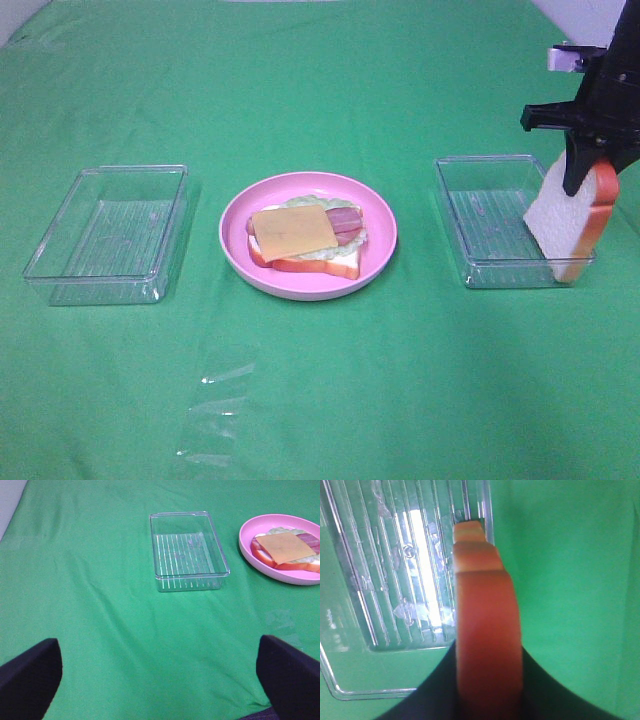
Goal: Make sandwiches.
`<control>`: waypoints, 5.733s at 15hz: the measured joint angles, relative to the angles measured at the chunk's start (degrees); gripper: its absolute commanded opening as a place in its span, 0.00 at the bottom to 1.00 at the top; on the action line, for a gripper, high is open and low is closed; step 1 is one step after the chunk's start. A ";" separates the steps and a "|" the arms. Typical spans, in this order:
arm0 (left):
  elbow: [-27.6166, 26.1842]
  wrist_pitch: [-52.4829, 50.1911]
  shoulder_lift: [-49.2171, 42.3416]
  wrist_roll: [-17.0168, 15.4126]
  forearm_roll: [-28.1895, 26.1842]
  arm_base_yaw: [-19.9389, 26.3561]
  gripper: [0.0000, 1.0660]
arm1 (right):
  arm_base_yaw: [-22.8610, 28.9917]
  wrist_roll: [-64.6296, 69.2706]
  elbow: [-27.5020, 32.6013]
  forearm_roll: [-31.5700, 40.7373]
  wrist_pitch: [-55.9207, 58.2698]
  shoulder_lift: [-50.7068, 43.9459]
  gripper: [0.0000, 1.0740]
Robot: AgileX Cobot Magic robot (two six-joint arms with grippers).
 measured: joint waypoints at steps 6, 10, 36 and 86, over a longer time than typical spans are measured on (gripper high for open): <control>0.00 0.00 0.00 0.00 0.00 0.00 0.91 | 0.00 1.60 0.00 2.41 0.00 -4.93 0.00; 0.00 0.00 0.00 0.00 0.00 0.00 0.91 | 0.00 1.49 0.00 6.02 0.00 -12.43 0.00; 0.00 0.00 0.00 0.00 -0.06 0.00 0.91 | 12.38 -28.48 8.54 65.15 -15.18 5.56 0.00; 0.00 0.00 0.00 0.00 -0.06 0.00 0.91 | 3.38 3.55 48.47 1.55 -8.02 -75.57 0.76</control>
